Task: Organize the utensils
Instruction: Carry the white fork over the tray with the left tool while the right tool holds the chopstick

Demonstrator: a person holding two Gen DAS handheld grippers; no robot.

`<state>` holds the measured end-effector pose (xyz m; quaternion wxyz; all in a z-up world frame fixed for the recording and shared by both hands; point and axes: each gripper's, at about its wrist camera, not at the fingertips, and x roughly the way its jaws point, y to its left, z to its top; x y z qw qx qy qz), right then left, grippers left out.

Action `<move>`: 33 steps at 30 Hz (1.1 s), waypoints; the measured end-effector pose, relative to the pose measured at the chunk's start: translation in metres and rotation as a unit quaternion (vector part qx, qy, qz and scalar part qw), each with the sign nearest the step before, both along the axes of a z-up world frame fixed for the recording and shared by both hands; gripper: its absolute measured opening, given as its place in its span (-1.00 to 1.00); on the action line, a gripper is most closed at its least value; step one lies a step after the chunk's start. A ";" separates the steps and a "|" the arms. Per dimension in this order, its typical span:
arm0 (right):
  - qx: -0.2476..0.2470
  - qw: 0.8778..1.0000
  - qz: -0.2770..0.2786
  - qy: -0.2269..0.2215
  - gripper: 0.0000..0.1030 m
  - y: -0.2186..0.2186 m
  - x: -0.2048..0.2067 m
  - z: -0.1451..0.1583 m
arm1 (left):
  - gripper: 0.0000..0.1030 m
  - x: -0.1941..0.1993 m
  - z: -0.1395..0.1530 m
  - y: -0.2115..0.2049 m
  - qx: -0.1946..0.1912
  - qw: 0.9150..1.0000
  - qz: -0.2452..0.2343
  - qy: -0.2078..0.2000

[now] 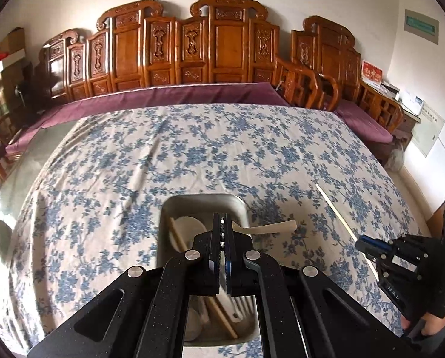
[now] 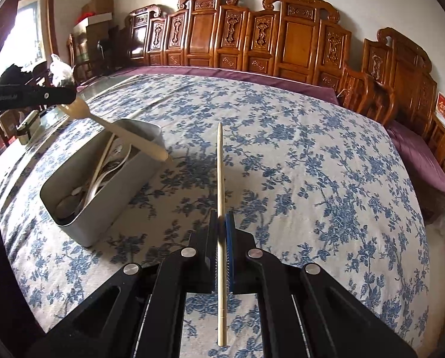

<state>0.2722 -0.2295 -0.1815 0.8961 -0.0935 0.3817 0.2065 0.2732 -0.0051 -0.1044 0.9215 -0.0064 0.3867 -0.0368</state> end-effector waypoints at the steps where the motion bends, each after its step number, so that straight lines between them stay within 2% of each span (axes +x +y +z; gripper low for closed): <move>1: 0.000 1.000 0.001 -0.001 -0.89 0.001 -0.001 0.000 | -0.98 -0.001 0.002 0.004 0.002 1.000 0.003 -0.004; 10: 0.007 1.000 0.007 -0.003 -0.89 0.007 -0.005 0.004 | -0.98 0.000 0.004 0.031 0.023 0.999 0.039 -0.019; 20: 0.005 1.000 0.013 -0.003 -0.88 0.012 -0.007 0.003 | -0.98 0.015 -0.022 0.034 0.086 0.994 0.070 -0.019; 29: 0.007 1.000 0.015 -0.002 -0.88 0.012 -0.006 0.002 | -0.98 0.027 -0.049 0.009 0.129 0.990 0.051 -0.009; 33: 0.010 1.000 0.017 -0.003 -0.88 0.013 -0.005 0.003 | -0.98 0.023 -0.057 0.001 0.130 0.991 0.037 0.000</move>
